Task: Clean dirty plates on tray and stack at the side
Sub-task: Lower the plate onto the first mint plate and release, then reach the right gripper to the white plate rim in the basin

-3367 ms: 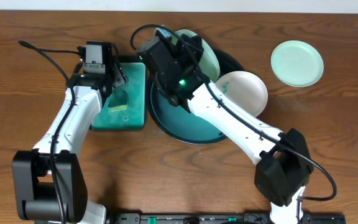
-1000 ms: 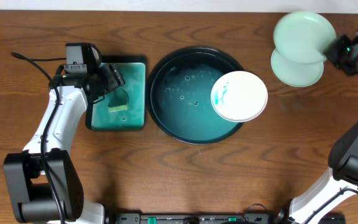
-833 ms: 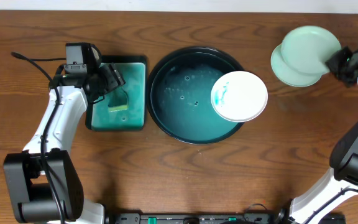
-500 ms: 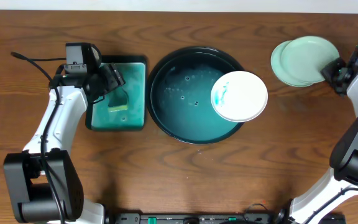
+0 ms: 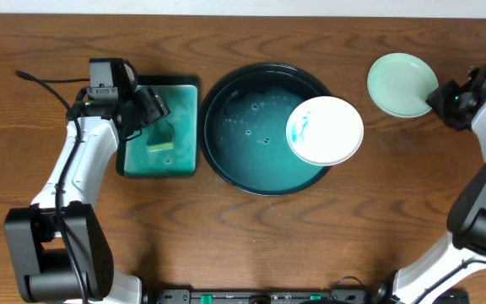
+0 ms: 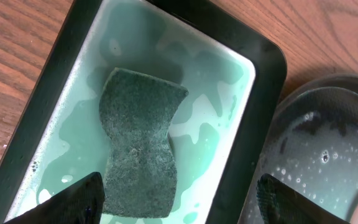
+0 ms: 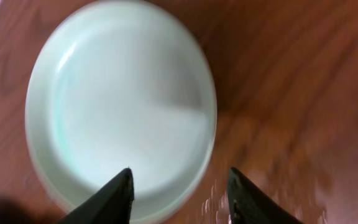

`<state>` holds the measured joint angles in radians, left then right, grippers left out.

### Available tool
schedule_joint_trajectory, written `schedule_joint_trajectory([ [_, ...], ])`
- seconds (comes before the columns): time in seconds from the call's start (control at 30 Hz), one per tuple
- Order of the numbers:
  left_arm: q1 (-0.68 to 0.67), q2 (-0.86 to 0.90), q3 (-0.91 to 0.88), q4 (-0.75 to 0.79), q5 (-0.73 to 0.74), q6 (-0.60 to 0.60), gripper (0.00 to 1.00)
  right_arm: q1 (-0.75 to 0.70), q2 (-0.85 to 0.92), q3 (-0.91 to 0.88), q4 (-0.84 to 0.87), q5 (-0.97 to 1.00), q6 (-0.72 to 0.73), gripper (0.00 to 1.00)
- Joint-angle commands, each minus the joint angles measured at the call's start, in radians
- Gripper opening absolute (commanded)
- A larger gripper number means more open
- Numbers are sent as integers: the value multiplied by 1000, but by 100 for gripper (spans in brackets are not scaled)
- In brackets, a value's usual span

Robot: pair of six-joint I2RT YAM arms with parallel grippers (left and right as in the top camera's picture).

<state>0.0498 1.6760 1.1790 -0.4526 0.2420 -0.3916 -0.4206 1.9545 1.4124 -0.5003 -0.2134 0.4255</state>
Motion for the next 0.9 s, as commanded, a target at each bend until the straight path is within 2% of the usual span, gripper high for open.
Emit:
schedule_joint_trajectory([
  [0.0,-3,2,3,-3,12,13,79,21,-157,6,-115,-59,-27,48],
  [0.1,-3,2,3,-3,12,13,79,52,-231,6,-243,-114,-140,52],
  [0.13,-3,2,3,-3,12,13,79,68,-245,6,-279,-113,-179,61],
  [0.23,-3,2,3,-3,12,13,79,126,-255,6,-370,-106,-262,99],
  [0.33,-3,2,3,-3,12,13,79,194,-241,-16,-401,-84,-266,99],
  [0.43,-3,2,3,-3,12,13,79,278,-214,-57,-396,20,-240,99],
  [0.6,-3,2,3,-3,12,13,79,342,-185,-115,-325,52,-259,99],
  [0.7,-3,2,3,-3,12,13,79,373,-176,-161,-251,52,-263,89],
  [0.8,-3,2,3,-3,12,13,79,386,-175,-209,-179,52,-263,85],
  [0.87,-3,2,3,-3,12,13,79,387,-175,-237,-135,52,-262,77],
])
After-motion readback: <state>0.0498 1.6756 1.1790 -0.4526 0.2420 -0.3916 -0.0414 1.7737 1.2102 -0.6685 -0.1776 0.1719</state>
